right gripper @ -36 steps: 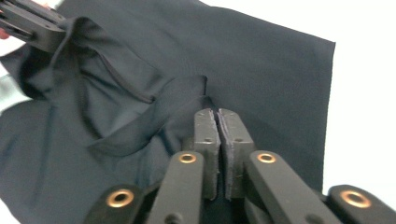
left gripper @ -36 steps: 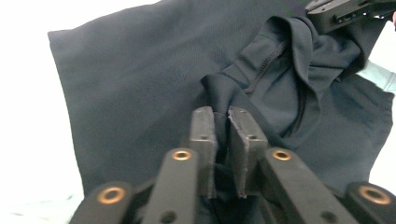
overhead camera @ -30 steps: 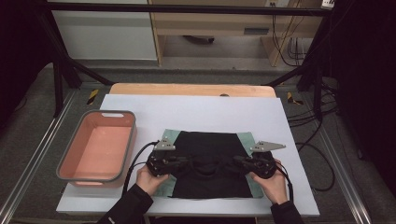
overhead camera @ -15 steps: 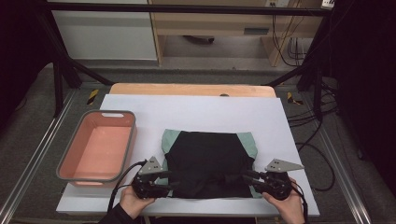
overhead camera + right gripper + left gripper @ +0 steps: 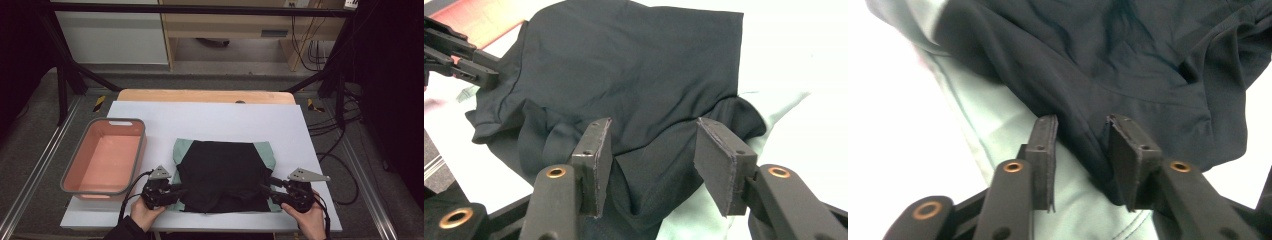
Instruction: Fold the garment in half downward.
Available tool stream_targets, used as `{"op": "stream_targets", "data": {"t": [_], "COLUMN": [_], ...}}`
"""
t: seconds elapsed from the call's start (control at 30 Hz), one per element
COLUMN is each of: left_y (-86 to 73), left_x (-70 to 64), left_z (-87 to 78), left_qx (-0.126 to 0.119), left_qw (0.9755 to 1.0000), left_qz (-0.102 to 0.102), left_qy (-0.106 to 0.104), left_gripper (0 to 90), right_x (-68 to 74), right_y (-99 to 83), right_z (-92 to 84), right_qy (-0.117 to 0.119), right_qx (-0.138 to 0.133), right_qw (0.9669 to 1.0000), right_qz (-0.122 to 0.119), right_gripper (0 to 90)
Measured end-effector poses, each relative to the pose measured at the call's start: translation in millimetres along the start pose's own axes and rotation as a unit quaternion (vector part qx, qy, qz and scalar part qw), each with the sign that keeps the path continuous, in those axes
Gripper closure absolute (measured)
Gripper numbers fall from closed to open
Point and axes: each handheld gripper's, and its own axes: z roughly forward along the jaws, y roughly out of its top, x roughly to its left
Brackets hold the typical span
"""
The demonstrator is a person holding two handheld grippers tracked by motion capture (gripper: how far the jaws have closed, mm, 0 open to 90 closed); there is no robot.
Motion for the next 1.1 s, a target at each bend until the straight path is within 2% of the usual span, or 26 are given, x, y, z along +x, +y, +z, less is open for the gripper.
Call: {"op": "stream_targets", "data": {"t": [0.07,0.13,0.2,0.33,0.4,0.47,0.5,0.57,0.7,0.8,0.9,0.97,1.1], "left_y": [-0.8,-1.8,-2.7,-3.1,-2.5,-1.1,-0.5,0.5,-0.1,-1.4,-1.4,-1.7,-2.6], "left_x": [-2.6,-3.7,-3.9,-3.9,-3.8,-3.3,-2.9,-0.9,1.7,-0.1,-3.7,-5.4,-3.6], "left_z": [1.7,3.2,4.0,1.7,-1.3,-6.4,-8.5,-14.0,-16.2,-12.6,-10.0,-8.7,-8.6], "left_qx": [0.007,0.011,0.013,0.01,0.006,0.005,0.004,0.004,0.015,0.019,0.016,0.017,0.014], "left_qw": [0.9999,0.9999,0.9999,0.9999,0.9999,0.9999,0.9998,0.9998,0.9997,0.9995,0.9994,0.9992,0.9992], "left_qz": [0.008,0.01,0.01,0.01,0.013,0.016,0.018,0.02,0.016,0.021,0.028,0.033,0.031], "left_qy": [0.003,0.001,0.0,0.0,0.001,0.001,0.004,0.006,0.007,0.012,0.012,0.017,0.02], "left_gripper": [70.7,74.3,77.4,85.7,87.0,87.5,87.7,87.7,87.8,87.7,87.5,87.5,86.9], "right_x": [0.0,-0.4,-2.7,-8.7,-8.4,-8.0,-8.1,-9.4,-9.6,-11.1,-16.0,-20.0,-17.9], "right_y": [-0.4,-0.5,-2.7,-10.7,-14.2,-16.5,-16.9,-16.9,-16.2,-16.7,-17.7,-19.3,-18.7], "right_z": [1.8,1.0,1.7,9.0,15.4,19.4,19.9,18.9,17.2,18.6,18.3,18.5,18.9], "right_qy": [-0.002,-0.014,-0.032,-0.056,-0.06,-0.061,-0.058,-0.05,-0.034,-0.04,-0.06,-0.055,-0.054], "right_qx": [0.0,0.0,0.013,0.041,0.061,0.075,0.081,0.078,0.083,0.085,0.087,0.084,0.077], "right_qw": [1.0,0.9999,0.9994,0.9975,0.9963,0.9953,0.9951,0.9957,0.9959,0.9956,0.9944,0.9949,0.9955], "right_qz": [-0.002,-0.002,0.001,0.004,-0.002,-0.005,-0.006,-0.002,0.009,0.005,-0.002,0.009,-0.007], "right_gripper": [46.8,44.9,42.0,45.4,53.6,67.1,75.4,86.2,88.0,88.1,88.1,88.0,85.1]}}
